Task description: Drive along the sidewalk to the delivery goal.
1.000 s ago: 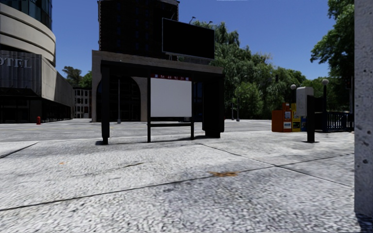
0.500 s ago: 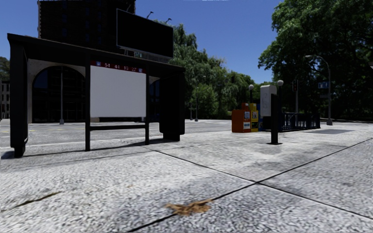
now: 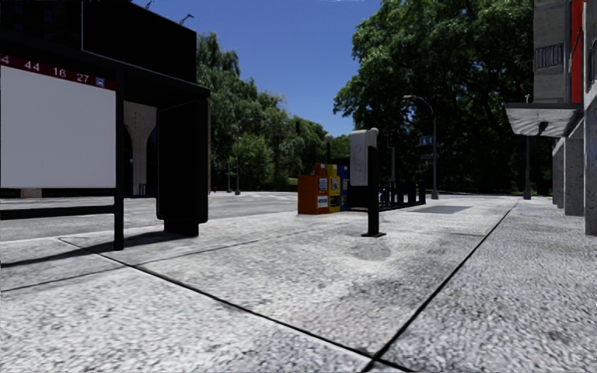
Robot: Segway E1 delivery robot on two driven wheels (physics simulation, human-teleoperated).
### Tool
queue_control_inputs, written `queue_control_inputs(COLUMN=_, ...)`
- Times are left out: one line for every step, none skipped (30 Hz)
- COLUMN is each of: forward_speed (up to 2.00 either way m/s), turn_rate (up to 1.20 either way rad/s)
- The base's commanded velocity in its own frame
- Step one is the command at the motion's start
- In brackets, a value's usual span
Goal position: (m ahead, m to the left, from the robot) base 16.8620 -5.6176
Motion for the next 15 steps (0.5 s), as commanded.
queue_control_inputs(forward_speed=2.0, turn_rate=-0.61)
queue_control_inputs(forward_speed=2.0, turn_rate=-0.61)
queue_control_inputs(forward_speed=2.0, turn_rate=-0.61)
queue_control_inputs(forward_speed=2.0, turn_rate=-0.61)
queue_control_inputs(forward_speed=2.0, turn_rate=-0.61)
queue_control_inputs(forward_speed=2.0, turn_rate=-0.61)
queue_control_inputs(forward_speed=2.0, turn_rate=-0.61)
queue_control_inputs(forward_speed=2.0, turn_rate=-0.61)
queue_control_inputs(forward_speed=2.0, turn_rate=-0.61)
queue_control_inputs(forward_speed=2.0, turn_rate=-0.61)
queue_control_inputs(forward_speed=2.0, turn_rate=-0.61)
queue_control_inputs(forward_speed=2.0, turn_rate=-0.61)
queue_control_inputs(forward_speed=2.0, turn_rate=-0.61)
queue_control_inputs(forward_speed=2.0, turn_rate=-0.61)
queue_control_inputs(forward_speed=2.0, turn_rate=-0.61)
